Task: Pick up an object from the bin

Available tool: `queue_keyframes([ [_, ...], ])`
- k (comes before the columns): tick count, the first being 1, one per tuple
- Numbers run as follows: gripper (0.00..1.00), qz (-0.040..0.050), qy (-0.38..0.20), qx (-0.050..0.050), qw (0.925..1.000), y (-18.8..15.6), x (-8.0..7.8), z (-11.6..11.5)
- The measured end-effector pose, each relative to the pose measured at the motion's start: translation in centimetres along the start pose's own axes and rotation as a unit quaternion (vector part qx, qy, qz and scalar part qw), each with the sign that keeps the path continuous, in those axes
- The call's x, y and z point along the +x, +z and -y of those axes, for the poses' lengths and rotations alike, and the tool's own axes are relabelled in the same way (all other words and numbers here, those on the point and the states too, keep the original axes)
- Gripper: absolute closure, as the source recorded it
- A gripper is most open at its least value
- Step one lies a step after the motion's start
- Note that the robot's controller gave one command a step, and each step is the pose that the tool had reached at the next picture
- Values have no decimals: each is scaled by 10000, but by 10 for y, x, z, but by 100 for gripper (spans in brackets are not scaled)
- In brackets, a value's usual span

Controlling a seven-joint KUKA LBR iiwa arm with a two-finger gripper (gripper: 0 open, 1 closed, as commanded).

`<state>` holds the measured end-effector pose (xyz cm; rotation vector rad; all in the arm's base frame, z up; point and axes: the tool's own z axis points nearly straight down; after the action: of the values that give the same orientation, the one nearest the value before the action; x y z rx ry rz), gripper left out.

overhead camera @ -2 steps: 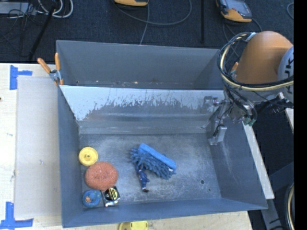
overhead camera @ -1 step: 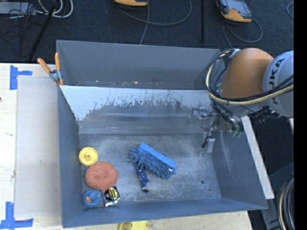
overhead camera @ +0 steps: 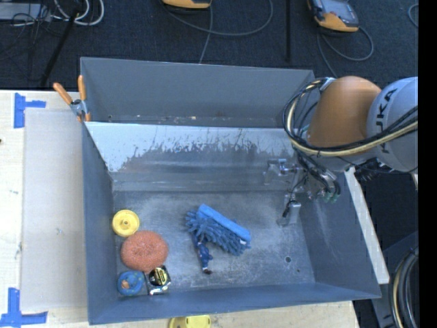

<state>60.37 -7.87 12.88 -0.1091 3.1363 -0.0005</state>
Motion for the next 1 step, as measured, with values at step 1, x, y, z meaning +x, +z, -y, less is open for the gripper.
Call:
queue_keyframes([
  [1, 0, -44, -255, -14, 9997, 14, -2, 16],
])
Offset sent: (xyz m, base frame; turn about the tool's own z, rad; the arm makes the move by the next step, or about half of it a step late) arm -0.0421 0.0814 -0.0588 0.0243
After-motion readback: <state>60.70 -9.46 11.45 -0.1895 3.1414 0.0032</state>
